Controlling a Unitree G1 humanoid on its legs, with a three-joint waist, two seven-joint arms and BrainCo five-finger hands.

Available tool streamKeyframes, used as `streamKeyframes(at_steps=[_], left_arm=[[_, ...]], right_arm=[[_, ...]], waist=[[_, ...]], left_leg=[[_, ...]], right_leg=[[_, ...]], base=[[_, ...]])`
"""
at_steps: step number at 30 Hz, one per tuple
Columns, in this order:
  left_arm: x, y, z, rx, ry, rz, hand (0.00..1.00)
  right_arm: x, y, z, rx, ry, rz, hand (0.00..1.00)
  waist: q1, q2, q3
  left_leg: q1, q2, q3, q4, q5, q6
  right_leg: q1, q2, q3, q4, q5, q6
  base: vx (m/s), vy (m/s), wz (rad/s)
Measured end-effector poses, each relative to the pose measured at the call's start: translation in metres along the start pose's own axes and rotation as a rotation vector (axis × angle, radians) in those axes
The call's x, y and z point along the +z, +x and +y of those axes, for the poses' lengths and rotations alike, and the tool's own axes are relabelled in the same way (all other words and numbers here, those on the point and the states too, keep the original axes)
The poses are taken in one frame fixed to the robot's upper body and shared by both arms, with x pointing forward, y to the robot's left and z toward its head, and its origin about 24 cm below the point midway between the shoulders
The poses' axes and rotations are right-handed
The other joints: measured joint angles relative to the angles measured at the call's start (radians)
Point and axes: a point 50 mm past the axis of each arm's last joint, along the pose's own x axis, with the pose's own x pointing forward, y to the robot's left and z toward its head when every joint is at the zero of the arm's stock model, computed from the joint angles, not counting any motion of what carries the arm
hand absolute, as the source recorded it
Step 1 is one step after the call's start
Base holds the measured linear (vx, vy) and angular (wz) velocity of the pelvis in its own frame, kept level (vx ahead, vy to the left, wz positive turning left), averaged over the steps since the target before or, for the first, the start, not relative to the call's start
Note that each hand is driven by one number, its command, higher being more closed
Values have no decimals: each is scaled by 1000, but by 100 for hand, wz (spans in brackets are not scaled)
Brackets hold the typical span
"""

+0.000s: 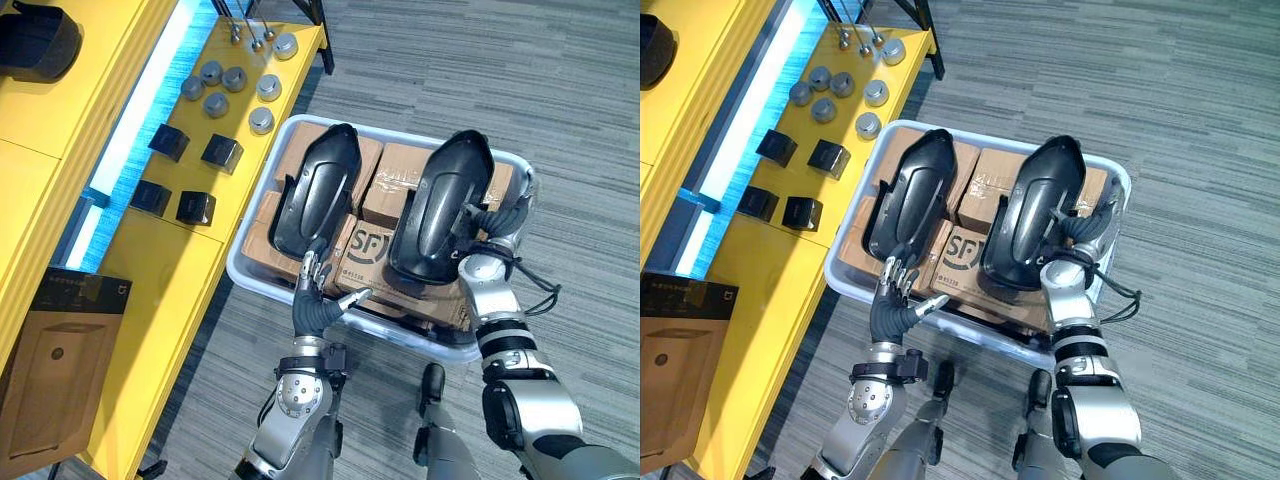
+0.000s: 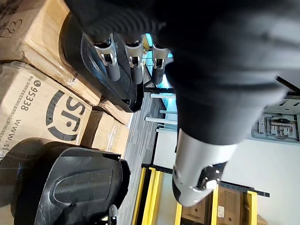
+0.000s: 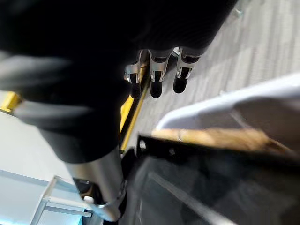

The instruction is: Walk over and take plastic housings, then place them on the shelf

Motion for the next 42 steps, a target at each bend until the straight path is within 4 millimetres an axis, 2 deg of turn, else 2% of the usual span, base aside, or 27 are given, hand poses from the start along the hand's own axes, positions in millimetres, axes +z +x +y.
streamKeyframes(at_steps=[1,2,4,6,9,14,21,23,25,27,30,35,40,42], left_arm=[[0,0,0,2,1,0,0],[0,0,0,2,1,0,0],[-1,-1,2,9,4,5,0],[-1,-1,2,13,5,7,0],[-1,0,5,20,11,6,0],[-1,0,6,13,17,9,0],[4,-3,5,-35,3,2,0],[6,-3,5,-45,-8,-3,0],[8,-1,9,-36,-3,-14,0],[9,0,13,-21,-7,-15,0],[8,0,22,12,-25,-8,0],[0,1,32,27,-17,34,0],[-9,7,35,41,-56,85,0],[-17,9,34,40,-78,125,0]], right_arm=[[-4,-3,4,11,-1,24,0],[-7,-4,5,16,-5,38,100],[-24,-10,10,39,-33,122,100],[-32,-9,7,24,-48,161,100],[-34,3,2,32,-78,194,100],[-44,22,-17,42,-137,280,100],[-40,40,-32,59,-145,349,100],[-36,42,-35,59,-174,318,100],[-17,44,-30,78,-182,177,100],[-3,38,-26,107,-233,38,100],[6,22,-17,126,-227,-79,100],[2,-7,-3,187,-252,-174,100],[8,-26,7,223,-266,-258,100],[14,-40,13,249,-248,-308,100]], waist=[[0,-3,0],[1,-5,0],[2,-15,-2],[1,-22,-4],[-2,-35,-9],[0,-35,-10],[7,-35,-9],[2,-35,-9],[-2,-36,-10],[-4,-39,-11],[-12,-70,-27],[-32,-126,-59],[-32,-150,-77],[-30,-164,-105]], left_leg=[[0,0,0,-2,1,0],[0,1,0,-3,1,-1],[-2,1,-1,-5,3,-1],[-2,0,-3,-6,3,-1],[0,0,-7,-5,3,-1],[-2,1,-23,-5,7,-4],[7,-3,-39,-1,10,-4],[7,-4,-49,2,10,-5],[12,-4,-49,3,10,-5],[28,-2,-48,0,10,-5],[53,4,-37,-12,10,-5],[72,7,-19,-23,10,-5],[85,14,-1,-34,10,-5],[85,21,9,-46,11,-6]], right_leg=[[0,0,0,-2,1,0],[0,1,-1,-3,1,0],[5,2,-2,-18,7,1],[8,1,-5,-20,7,2],[14,2,-9,-25,8,2],[20,4,-24,-26,8,2],[40,2,-41,-26,8,3],[49,2,-50,-28,8,3],[54,2,-50,-29,8,3],[68,4,-49,-30,8,3],[84,8,-41,-34,7,3],[89,9,-21,-34,7,3],[90,14,-4,-39,9,0],[90,22,4,-64,19,-5]], base=[[36,-22,1],[42,-22,1],[46,-19,1],[45,-14,3],[34,-17,3],[29,-29,7],[27,-26,8],[36,-26,13],[36,-31,2],[43,-38,-3],[45,-47,-8],[26,-40,-10],[15,-34,-10],[35,-42,-16]])
